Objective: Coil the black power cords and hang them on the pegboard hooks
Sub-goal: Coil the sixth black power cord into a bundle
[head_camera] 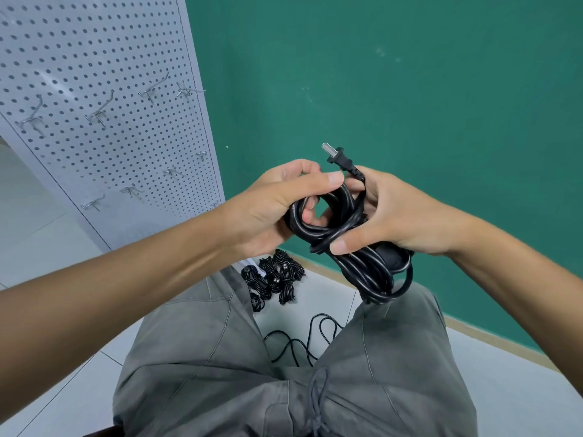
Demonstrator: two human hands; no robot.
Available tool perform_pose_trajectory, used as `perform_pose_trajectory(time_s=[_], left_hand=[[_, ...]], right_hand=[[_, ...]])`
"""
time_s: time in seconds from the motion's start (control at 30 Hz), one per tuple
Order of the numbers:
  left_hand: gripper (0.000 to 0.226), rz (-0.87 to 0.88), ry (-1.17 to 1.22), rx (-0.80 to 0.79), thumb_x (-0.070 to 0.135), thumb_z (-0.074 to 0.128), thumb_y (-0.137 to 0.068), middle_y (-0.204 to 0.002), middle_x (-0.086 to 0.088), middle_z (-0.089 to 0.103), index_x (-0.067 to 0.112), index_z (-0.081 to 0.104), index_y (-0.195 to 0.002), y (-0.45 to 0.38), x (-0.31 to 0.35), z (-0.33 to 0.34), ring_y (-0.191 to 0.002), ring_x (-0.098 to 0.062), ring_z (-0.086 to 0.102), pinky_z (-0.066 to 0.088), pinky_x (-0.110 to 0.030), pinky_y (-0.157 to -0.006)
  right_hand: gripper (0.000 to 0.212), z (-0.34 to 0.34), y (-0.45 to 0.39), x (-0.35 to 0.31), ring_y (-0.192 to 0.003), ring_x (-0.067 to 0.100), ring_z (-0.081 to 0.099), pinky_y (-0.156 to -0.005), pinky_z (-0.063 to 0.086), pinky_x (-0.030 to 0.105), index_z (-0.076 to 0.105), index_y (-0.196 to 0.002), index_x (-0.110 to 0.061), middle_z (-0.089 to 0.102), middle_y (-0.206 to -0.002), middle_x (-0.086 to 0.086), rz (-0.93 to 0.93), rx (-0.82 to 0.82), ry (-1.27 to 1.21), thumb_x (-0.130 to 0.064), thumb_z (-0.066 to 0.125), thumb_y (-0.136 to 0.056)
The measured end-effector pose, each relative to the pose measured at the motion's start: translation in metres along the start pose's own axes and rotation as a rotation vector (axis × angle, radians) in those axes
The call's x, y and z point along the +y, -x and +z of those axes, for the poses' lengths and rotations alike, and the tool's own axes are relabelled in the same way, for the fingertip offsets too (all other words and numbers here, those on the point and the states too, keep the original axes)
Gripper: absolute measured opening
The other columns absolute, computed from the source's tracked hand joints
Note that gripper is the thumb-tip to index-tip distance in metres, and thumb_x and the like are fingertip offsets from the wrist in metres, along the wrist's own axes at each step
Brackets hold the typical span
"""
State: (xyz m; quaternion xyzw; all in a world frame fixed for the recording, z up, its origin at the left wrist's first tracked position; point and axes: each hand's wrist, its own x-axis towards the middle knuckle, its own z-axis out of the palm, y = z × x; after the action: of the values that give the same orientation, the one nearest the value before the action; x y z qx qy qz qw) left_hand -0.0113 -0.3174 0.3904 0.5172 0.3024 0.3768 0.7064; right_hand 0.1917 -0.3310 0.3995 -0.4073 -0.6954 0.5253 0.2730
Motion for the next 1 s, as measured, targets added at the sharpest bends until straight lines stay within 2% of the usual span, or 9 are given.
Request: perform_pose_trajectory(time_s=[0.17,0.33,0.43,0.5,0.57,0.63,0.73,0.9,1.0], left_hand=[[0.036,0.001,-0.042,0.021,0.017,0.078,-0.087,-0.052,0.005,0.04,0.02,0.042,-0.091,0.002,-0.001,-0.006,-0.041,-0.007,0.036,0.037,-0.027,-0.056],[0.032,-0.118,-0.051,0.019,0.025,0.074,-0.079,-0.054,0.001,0.042,0.016,0.044,-0.089,0.005,-0.001,-0.008,-0.041,-0.007,0.039,0.048,-0.02,-0.05],[0.037,-0.151,-0.089,-0.038,0.037,0.075,-0.088,-0.063,0.0,0.048,0.012,0.049,-0.098,0.005,0.003,-0.012,-0.05,-0.01,0.046,0.05,-0.024,-0.06],[0.046,-0.098,-0.096,-0.019,0.046,0.072,-0.087,-0.071,-0.004,0.057,0.009,0.049,-0.103,0.003,0.005,-0.015,-0.06,-0.017,0.054,0.053,-0.028,-0.067],[0.06,0.004,-0.189,0.124,0.056,0.074,-0.079,-0.087,-0.007,0.07,0.01,0.051,-0.11,0.002,0.005,-0.018,-0.075,-0.023,0.066,0.055,-0.035,-0.081],[0.074,0.1,-0.31,0.274,0.069,0.075,-0.072,-0.105,0.002,0.077,0.014,0.055,-0.118,0.004,-0.003,-0.023,-0.099,-0.018,0.07,0.048,-0.04,-0.098],[0.093,0.046,-0.172,0.242,0.078,0.071,-0.071,-0.13,-0.003,0.07,0.009,0.058,-0.133,0.016,-0.026,-0.026,-0.12,-0.028,0.065,0.049,-0.051,-0.105],[0.065,-0.024,0.017,0.17,0.051,0.063,-0.092,-0.131,-0.006,0.068,0.009,0.053,-0.141,0.035,-0.061,-0.002,-0.113,-0.025,0.066,0.055,-0.048,-0.096],[0.06,-0.006,0.131,0.116,0.056,0.052,-0.098,-0.144,-0.007,0.061,0.023,0.05,-0.148,0.036,-0.072,0.011,-0.133,-0.043,0.055,0.038,-0.068,-0.112]], right_hand=[[0.072,0.012,-0.003,0.001,-0.103,0.021,0.072,-0.096,0.057,0.036,0.052,-0.128,-0.007,0.073,-0.115,0.013,-0.02,0.057,0.004,0.002,0.087,-0.066],[0.072,0.022,-0.003,0.016,-0.109,0.026,0.071,-0.096,0.055,0.036,0.048,-0.133,-0.001,0.072,-0.12,0.011,0.039,0.064,-0.043,0.009,0.084,-0.071],[0.073,0.023,-0.002,0.022,-0.111,0.025,0.07,-0.096,0.055,0.033,0.047,-0.133,0.001,0.068,-0.124,0.017,0.043,0.086,-0.096,0.01,0.084,-0.071],[0.081,0.022,-0.003,0.025,-0.111,0.025,0.069,-0.105,0.052,0.044,0.043,-0.132,0.007,0.068,-0.119,0.019,0.031,0.145,-0.115,0.004,0.091,-0.066],[0.089,0.021,-0.003,0.024,-0.113,0.023,0.067,-0.11,0.045,0.058,0.04,-0.13,0.01,0.066,-0.113,0.01,0.004,0.2,-0.113,-0.008,0.095,-0.062],[0.087,0.019,-0.003,0.023,-0.11,0.021,0.07,-0.106,0.05,0.053,0.041,-0.128,0.01,0.069,-0.108,0.006,-0.027,0.245,-0.114,-0.011,0.094,-0.061],[0.085,0.019,-0.003,0.023,-0.1,0.018,0.072,-0.097,0.057,0.045,0.038,-0.125,0.012,0.07,-0.103,0.008,-0.046,0.307,-0.138,-0.011,0.091,-0.062],[0.088,0.029,-0.008,0.027,-0.098,0.024,0.073,-0.085,0.061,0.037,0.037,-0.13,0.017,0.073,-0.112,0.019,-0.071,0.337,-0.17,-0.009,0.093,-0.067],[0.094,0.037,-0.012,0.026,-0.106,0.034,0.071,-0.092,0.059,0.05,0.034,-0.13,0.017,0.062,-0.121,0.033,-0.072,0.373,-0.179,-0.018,0.095,-0.068]])
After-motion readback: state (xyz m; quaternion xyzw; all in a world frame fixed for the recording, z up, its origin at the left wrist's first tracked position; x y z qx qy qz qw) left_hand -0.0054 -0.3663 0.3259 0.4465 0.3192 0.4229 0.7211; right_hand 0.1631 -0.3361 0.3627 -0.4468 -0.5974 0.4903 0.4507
